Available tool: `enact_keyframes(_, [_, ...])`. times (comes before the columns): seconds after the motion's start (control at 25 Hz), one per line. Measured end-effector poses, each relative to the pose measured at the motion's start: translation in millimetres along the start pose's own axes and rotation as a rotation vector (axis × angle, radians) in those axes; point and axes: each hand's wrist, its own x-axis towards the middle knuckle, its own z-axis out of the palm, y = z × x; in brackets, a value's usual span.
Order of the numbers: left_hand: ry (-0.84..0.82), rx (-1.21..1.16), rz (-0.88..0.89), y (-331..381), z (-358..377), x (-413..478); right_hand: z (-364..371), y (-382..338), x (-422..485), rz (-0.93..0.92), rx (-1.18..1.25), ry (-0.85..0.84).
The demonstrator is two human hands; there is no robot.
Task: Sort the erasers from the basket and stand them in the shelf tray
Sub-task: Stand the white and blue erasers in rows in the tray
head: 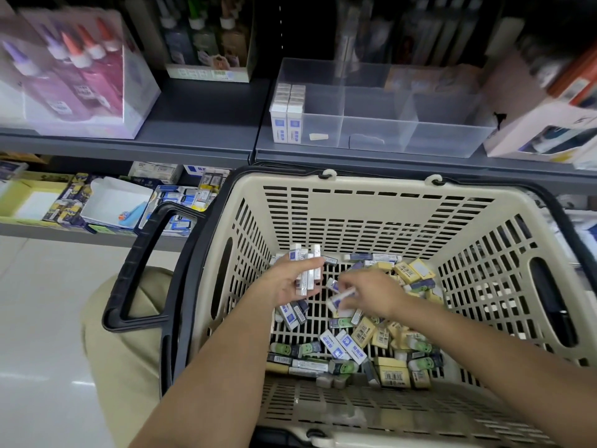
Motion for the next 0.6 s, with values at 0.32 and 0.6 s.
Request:
enact_keyframes(0.32, [-0.022, 0.23, 0.33, 66, 25, -26, -71, -14, -20, 0.249, 1.049, 0.258])
enact_keyframes(0.6, [-0.173, 0.17, 0.465, 89, 35, -56, -121, -48, -14, 0.04, 1.041, 0.385])
